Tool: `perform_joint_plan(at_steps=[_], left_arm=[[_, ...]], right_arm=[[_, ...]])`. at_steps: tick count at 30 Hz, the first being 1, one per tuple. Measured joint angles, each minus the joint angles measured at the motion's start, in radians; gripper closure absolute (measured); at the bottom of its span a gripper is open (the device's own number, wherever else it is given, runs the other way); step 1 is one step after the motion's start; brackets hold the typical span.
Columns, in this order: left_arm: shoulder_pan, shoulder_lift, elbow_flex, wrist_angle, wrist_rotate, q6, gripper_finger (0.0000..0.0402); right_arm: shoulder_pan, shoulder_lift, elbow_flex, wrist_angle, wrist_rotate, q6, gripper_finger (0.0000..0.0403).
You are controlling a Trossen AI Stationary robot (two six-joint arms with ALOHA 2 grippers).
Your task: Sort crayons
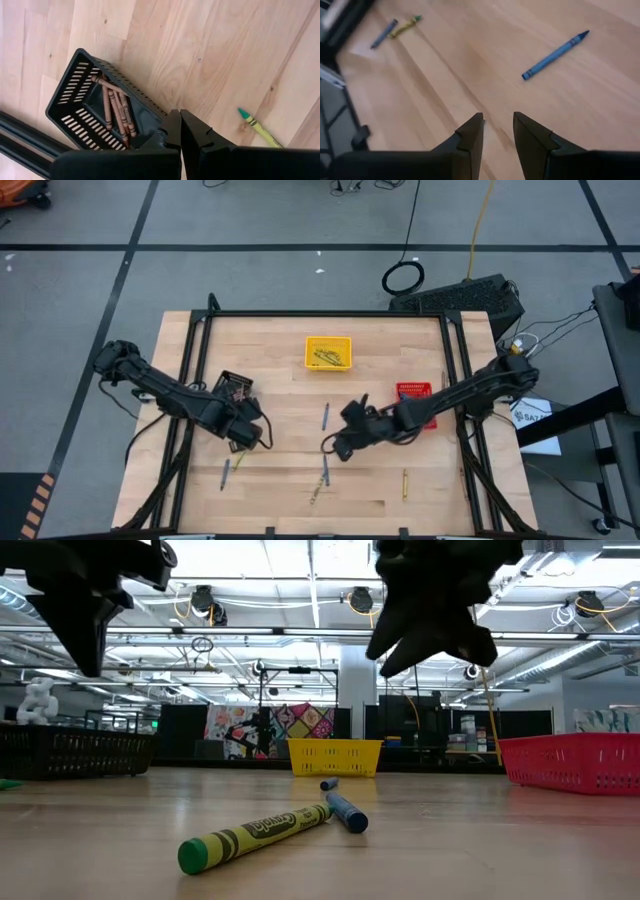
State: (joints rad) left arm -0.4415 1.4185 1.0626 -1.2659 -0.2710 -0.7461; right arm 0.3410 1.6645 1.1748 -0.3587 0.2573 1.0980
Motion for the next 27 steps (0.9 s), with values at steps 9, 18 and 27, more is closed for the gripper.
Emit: perform_joint_plan(at_steps=[9, 18, 27], left_arm=[[-0.023, 0.000, 0.000, -0.008, -0.003, 0.002, 0.0401], [-0.060, 0.000, -0.003, -0.010, -0.025, 0.026, 0.0401], [-0.065, 0.000, -0.003, -0.008, -0.035, 0.047, 0.0402]], right_arm=[[0.002, 0.184, 0.150, -0.027, -0.080, 0.074, 0.0310], [0.019, 0.231, 0.154, -0.035, -0.098, 0.226, 0.0311], [0.040, 0.244, 0.154, -0.010, -0.126, 0.252, 0.0342]])
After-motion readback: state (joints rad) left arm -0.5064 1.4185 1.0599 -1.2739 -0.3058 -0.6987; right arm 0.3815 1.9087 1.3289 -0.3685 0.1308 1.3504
